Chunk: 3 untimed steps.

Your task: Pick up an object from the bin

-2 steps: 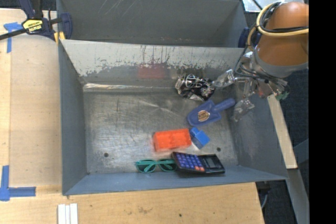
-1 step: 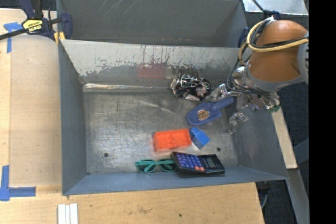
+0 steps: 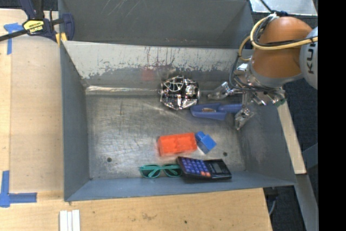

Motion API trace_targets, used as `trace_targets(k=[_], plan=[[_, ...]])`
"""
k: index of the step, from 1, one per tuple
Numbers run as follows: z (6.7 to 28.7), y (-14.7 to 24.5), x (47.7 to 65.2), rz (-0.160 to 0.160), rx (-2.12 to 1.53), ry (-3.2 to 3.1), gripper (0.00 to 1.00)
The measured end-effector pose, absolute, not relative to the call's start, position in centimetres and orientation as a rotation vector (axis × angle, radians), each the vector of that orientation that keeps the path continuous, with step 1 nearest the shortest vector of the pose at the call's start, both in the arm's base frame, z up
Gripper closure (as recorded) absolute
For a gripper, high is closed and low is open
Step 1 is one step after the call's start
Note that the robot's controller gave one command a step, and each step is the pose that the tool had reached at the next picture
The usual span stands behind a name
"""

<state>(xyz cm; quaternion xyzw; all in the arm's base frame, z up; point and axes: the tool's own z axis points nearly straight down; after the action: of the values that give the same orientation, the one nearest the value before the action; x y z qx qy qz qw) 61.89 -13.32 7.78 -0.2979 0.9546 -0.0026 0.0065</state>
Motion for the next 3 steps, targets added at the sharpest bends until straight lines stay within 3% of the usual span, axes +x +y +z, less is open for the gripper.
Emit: trace_targets(k=[1,3], plan=[[7.51,-10.28,60.57,-0.008,-0.883,3.001,1.00],[7.62,-10.27,60.56,-0.007,-0.884,3.002,1.00]])
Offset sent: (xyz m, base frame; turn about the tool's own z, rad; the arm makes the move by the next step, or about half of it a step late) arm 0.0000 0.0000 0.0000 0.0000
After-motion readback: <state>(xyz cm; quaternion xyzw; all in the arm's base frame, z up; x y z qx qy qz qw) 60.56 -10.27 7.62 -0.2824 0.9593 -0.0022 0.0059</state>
